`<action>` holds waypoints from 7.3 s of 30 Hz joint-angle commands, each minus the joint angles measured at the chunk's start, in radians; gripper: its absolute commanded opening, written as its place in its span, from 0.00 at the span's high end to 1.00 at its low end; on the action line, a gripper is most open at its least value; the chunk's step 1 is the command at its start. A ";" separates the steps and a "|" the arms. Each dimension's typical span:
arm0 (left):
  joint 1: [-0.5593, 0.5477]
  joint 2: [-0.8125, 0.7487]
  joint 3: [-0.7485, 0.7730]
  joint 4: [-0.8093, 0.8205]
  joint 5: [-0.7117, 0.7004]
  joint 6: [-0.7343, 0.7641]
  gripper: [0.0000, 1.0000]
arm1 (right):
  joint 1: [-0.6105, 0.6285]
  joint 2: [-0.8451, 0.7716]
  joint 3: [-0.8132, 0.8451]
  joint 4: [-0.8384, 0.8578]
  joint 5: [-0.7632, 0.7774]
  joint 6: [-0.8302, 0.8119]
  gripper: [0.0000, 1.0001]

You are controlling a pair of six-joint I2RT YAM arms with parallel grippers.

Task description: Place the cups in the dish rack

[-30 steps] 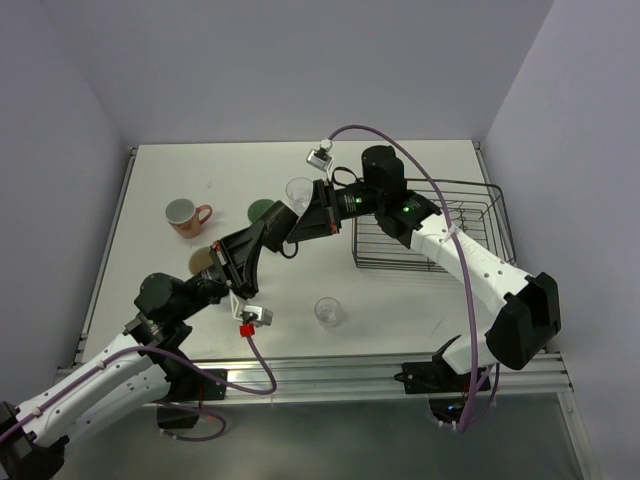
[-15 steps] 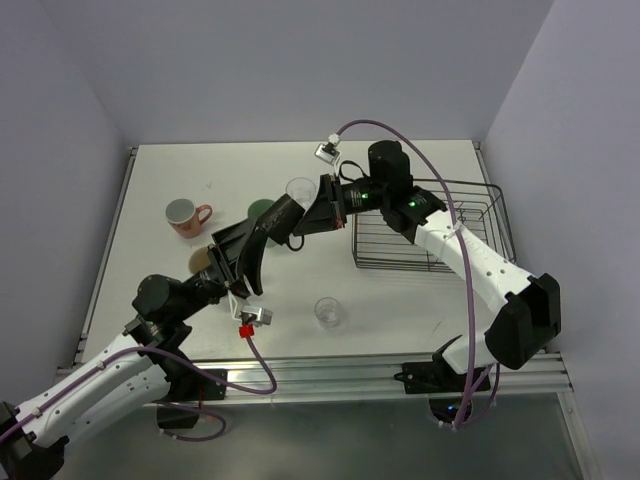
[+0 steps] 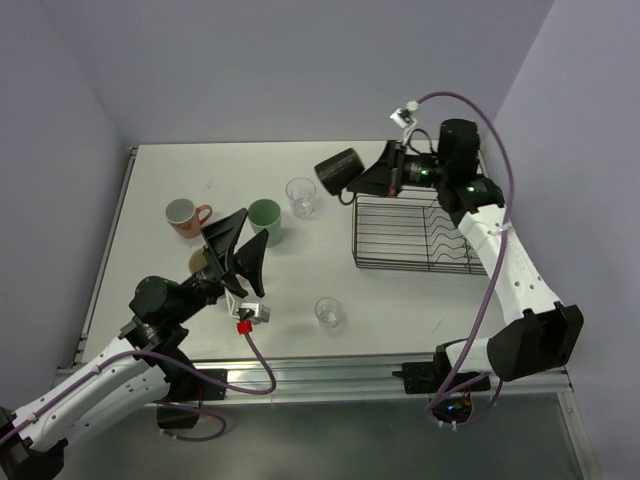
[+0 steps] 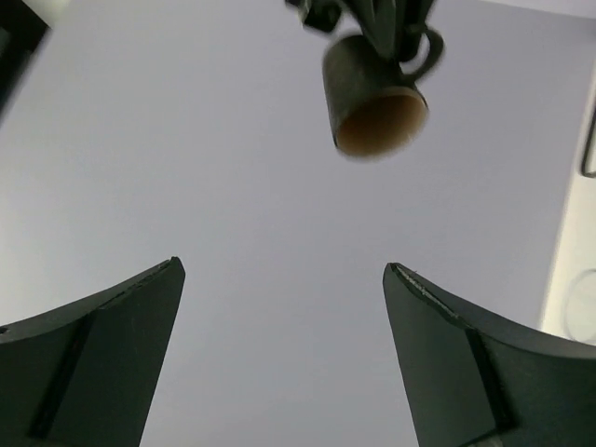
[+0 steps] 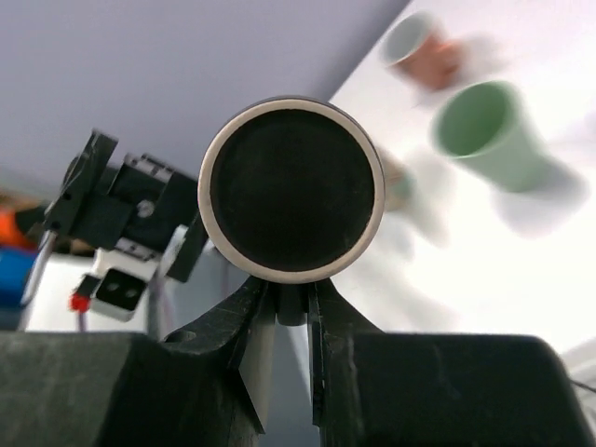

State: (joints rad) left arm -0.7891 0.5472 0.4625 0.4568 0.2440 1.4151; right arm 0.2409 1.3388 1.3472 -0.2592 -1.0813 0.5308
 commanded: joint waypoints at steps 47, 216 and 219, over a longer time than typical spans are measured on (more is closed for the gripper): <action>0.306 0.628 0.830 -0.961 0.021 -1.779 0.01 | -0.591 0.224 0.004 -0.239 1.038 -0.789 1.00; -0.197 1.165 0.749 -1.038 -0.035 -1.532 0.78 | -0.578 -0.406 -0.221 -0.405 0.653 -0.821 0.00; -0.199 1.146 0.748 -1.044 -0.032 -1.527 0.87 | -0.578 -0.405 -0.220 -0.402 0.643 -0.805 0.00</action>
State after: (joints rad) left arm -0.9787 1.7180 1.1934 -0.6052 0.2176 -0.1032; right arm -0.3428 0.9375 1.1252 -0.6750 -0.4137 -0.2848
